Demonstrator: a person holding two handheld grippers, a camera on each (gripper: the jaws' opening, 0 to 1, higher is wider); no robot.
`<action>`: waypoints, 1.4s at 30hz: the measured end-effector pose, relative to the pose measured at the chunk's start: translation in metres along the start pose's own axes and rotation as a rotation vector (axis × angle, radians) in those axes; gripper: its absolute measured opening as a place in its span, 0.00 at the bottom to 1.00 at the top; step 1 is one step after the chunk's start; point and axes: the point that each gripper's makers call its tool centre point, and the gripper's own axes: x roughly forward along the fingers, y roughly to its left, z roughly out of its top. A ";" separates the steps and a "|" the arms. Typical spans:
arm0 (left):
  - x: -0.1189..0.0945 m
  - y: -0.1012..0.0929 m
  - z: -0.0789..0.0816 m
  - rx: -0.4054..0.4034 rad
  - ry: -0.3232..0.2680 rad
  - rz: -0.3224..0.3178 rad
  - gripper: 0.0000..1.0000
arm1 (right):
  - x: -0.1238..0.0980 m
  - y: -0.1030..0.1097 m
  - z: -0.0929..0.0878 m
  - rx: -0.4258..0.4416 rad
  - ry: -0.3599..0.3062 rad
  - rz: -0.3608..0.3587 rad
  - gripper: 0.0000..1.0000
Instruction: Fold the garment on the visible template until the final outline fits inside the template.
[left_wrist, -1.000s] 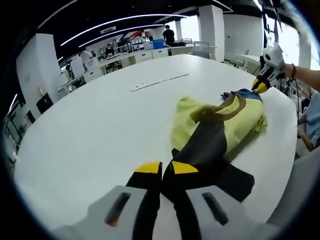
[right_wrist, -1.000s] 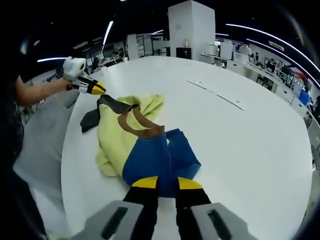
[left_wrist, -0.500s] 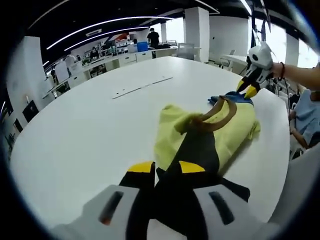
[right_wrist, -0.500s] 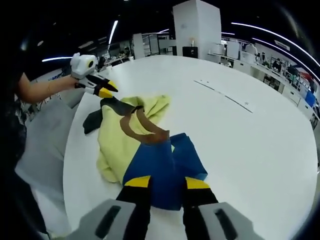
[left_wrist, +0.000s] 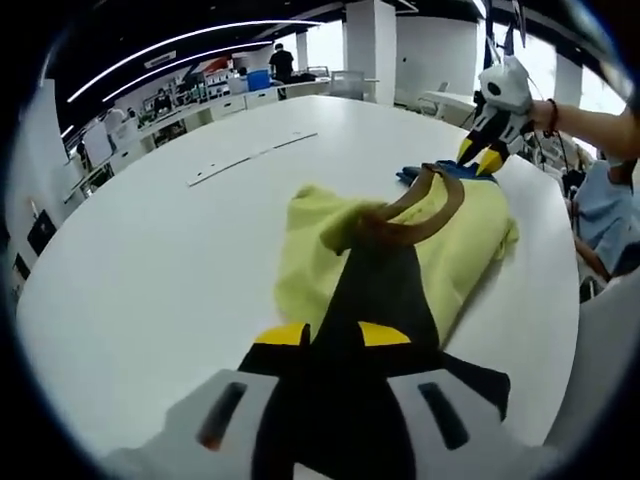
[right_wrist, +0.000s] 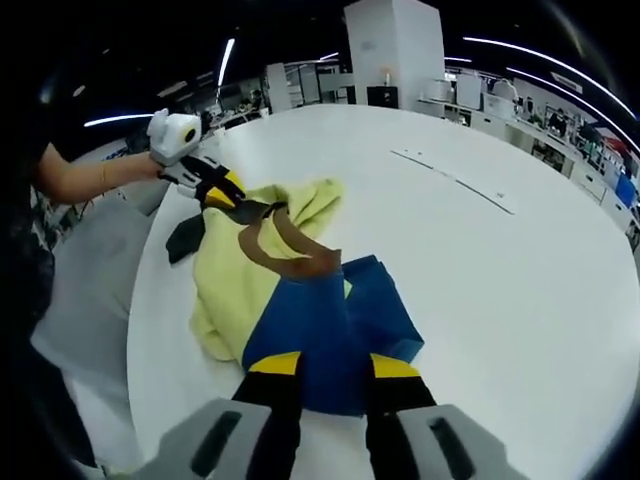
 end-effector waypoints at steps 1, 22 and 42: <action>0.001 0.001 -0.002 -0.002 0.005 -0.002 0.14 | 0.000 0.000 -0.001 0.002 0.002 0.001 0.20; 0.011 -0.005 -0.010 -0.015 0.098 -0.059 0.07 | 0.006 0.007 -0.014 -0.012 0.043 -0.009 0.12; 0.001 -0.012 -0.005 0.175 0.166 -0.026 0.00 | -0.014 0.006 -0.007 -0.002 -0.037 -0.052 0.00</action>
